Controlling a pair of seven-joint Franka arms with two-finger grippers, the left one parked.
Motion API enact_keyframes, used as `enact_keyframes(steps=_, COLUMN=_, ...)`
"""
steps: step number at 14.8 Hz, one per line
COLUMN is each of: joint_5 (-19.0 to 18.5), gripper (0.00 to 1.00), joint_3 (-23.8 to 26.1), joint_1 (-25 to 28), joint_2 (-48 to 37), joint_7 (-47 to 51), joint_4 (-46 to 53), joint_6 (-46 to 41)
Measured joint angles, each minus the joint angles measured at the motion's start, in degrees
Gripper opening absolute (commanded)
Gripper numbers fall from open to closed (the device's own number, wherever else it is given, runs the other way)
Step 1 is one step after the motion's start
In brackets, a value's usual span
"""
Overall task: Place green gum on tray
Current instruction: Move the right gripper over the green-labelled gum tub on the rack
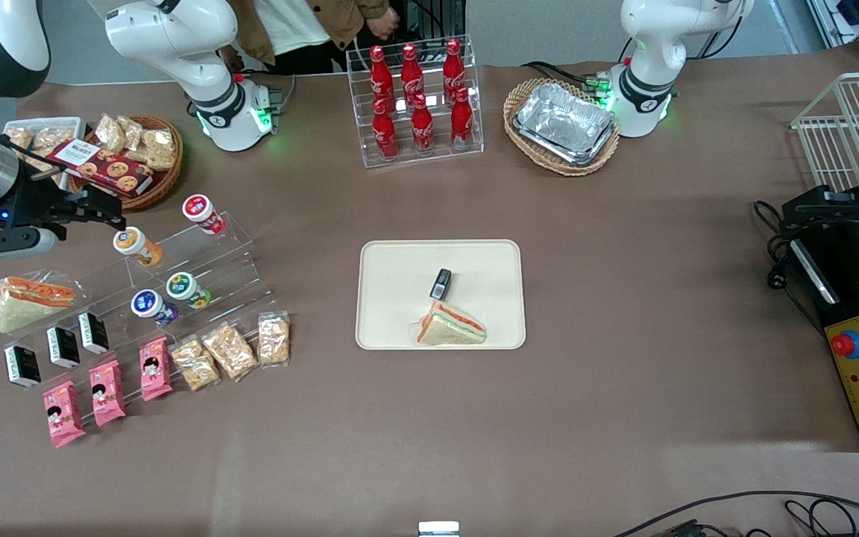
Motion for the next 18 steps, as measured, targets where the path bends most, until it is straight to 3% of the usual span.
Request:
enact_keyframes(steps=9, joint_5=0.16, gripper=1.00, joint_3=0.02, joint_1=0.02, joint_2=1.14, joint_7=0.00, joint_4=-1.59, joint_6=0.05)
enact_keyframes(steps=18, joint_5=0.26, gripper=1.00, joint_3=0.28, joint_1=0.10, joint_2=1.17, joint_7=-0.04, joint_4=-11.87, joint_6=11.28)
